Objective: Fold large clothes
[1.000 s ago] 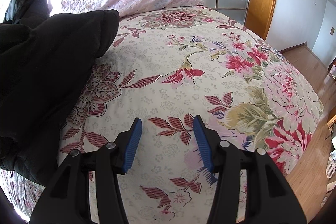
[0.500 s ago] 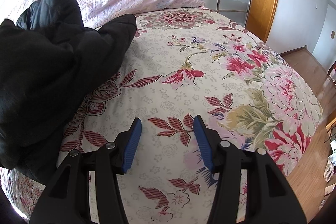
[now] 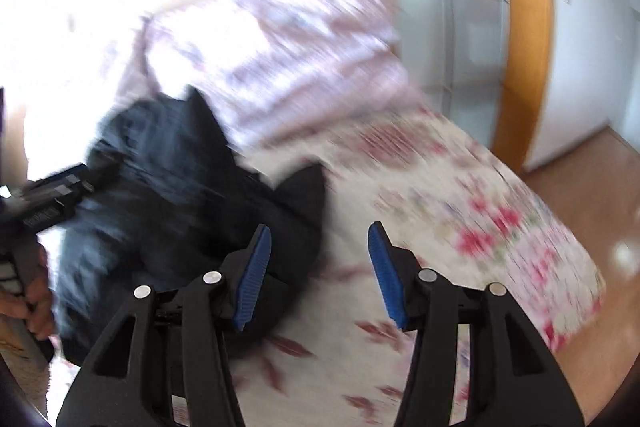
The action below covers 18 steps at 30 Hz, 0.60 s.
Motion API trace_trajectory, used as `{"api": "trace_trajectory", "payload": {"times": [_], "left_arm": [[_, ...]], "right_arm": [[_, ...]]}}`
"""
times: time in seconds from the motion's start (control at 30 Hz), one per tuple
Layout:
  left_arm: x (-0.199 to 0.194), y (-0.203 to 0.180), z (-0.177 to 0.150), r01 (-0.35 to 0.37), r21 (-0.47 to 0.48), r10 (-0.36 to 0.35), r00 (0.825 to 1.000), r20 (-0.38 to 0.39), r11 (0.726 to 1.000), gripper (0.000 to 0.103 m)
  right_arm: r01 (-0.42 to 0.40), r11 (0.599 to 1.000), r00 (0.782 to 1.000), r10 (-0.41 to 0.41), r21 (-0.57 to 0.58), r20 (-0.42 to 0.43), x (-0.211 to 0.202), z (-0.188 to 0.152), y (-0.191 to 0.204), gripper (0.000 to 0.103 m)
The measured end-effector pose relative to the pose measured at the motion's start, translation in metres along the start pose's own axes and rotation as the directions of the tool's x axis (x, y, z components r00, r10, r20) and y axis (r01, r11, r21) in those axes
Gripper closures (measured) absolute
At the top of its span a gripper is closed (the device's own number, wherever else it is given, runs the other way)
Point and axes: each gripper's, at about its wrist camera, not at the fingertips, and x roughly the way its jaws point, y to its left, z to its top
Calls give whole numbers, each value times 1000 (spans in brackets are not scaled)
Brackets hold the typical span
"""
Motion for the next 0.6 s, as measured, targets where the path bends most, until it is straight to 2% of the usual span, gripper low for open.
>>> {"api": "trace_trajectory", "payload": {"times": [0.13,0.27,0.37,0.43,0.6], "left_arm": [[-11,33,3,-50,-52,50,999,3,997,9],[-11,61,2,-91,-98,90,996,-5,991,9],[-9,74,0,-127,-107,127,992,-7,986,9],[-6,78,-1,-139,-106,138,990,-16,985,9],[2,87,-5,-140,-109,137,990,-35,984,9]], "right_arm": [[-155,986,988,156,-59,20,5,19,47,50],[-186,974,979,195,-129,61,25,35,91,51],[-200,973,974,210,-113,89,45,45,101,51],[-195,975,975,204,-103,86,60,47,102,51],[-66,989,998,68,-135,13,99,33,102,51]]}}
